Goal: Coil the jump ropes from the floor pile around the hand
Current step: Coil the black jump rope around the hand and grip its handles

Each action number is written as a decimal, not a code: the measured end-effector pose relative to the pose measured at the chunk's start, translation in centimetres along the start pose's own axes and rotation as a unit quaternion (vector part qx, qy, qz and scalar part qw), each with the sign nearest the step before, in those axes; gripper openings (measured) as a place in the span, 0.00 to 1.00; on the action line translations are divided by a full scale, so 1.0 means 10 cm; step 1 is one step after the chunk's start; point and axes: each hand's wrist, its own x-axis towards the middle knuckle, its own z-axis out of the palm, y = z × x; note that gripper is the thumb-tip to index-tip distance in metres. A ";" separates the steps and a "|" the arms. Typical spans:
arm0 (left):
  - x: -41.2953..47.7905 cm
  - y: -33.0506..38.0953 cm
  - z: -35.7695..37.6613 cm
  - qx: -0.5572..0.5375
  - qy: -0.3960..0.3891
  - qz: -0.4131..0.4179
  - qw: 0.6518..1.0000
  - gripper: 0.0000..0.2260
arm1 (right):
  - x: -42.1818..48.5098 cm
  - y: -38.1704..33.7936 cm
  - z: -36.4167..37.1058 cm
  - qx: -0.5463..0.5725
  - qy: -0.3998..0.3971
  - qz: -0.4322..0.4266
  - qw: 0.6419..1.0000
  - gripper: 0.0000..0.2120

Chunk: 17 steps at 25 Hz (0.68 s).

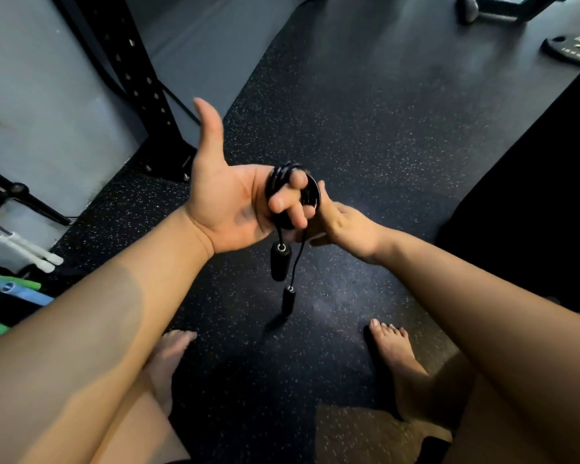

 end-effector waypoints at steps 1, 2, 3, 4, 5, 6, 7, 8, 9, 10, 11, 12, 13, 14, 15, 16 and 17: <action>-0.01 0.03 0.00 -0.031 0.014 0.022 0.999 0.55 | 0.01 0.04 0.03 -0.023 -0.015 0.002 1.000 0.33; -0.02 0.05 -0.01 -0.059 0.034 0.046 0.997 0.54 | 0.02 0.10 0.07 -0.050 -0.040 0.004 0.998 0.32; -0.02 0.07 -0.03 -0.080 0.056 0.069 0.993 0.53 | 0.03 0.15 0.11 -0.085 -0.061 0.003 0.995 0.29; -0.03 0.09 -0.05 -0.096 0.074 0.090 0.989 0.53 | 0.05 0.22 0.13 -0.123 -0.076 -0.006 0.989 0.25; -0.03 0.11 -0.06 -0.110 0.089 0.109 0.984 0.53 | 0.07 0.26 0.13 -0.158 -0.083 -0.017 0.984 0.21; -0.03 0.12 -0.07 -0.122 0.104 0.130 0.979 0.53 | 0.09 0.27 0.13 -0.175 -0.090 -0.032 0.980 0.17; -0.03 0.13 -0.09 -0.132 0.117 0.151 0.973 0.53 | 0.10 0.25 0.13 -0.175 -0.096 -0.042 0.979 0.13; -0.03 0.13 -0.11 -0.139 0.127 0.173 0.967 0.53 | 0.10 0.22 0.13 -0.165 -0.094 -0.049 0.981 0.11; -0.02 0.14 -0.12 -0.141 0.134 0.193 0.962 0.53 | 0.11 0.19 0.12 -0.154 -0.087 -0.050 0.983 0.11; 0.00 0.13 -0.14 -0.131 0.146 0.210 0.958 0.53 | 0.11 0.17 0.12 -0.146 -0.083 -0.052 0.984 0.11; 0.03 0.11 -0.16 -0.111 0.165 0.218 0.955 0.52 | 0.10 0.14 0.12 -0.138 -0.086 -0.055 0.985 0.12; 0.06 0.09 -0.18 -0.075 0.196 0.216 0.954 0.52 | 0.10 0.13 0.12 -0.131 -0.091 -0.058 0.985 0.11; 0.09 0.06 -0.19 -0.026 0.235 0.203 0.950 0.52 | 0.10 0.11 0.13 -0.122 -0.094 -0.063 0.986 0.10; 0.12 0.02 -0.21 0.037 0.279 0.178 0.943 0.50 | 0.09 0.08 0.14 -0.115 -0.092 -0.072 0.986 0.10; 0.15 -0.01 -0.24 0.103 0.312 0.145 0.933 0.49 | 0.09 0.06 0.14 -0.108 -0.085 -0.083 0.987 0.09; 0.17 -0.04 -0.25 0.168 0.329 0.106 0.923 0.48 | 0.09 0.03 0.14 -0.105 -0.070 -0.096 0.987 0.09; 0.19 -0.06 -0.26 0.218 0.329 0.066 0.916 0.48 | 0.09 0.01 0.13 -0.109 -0.048 -0.107 0.987 0.09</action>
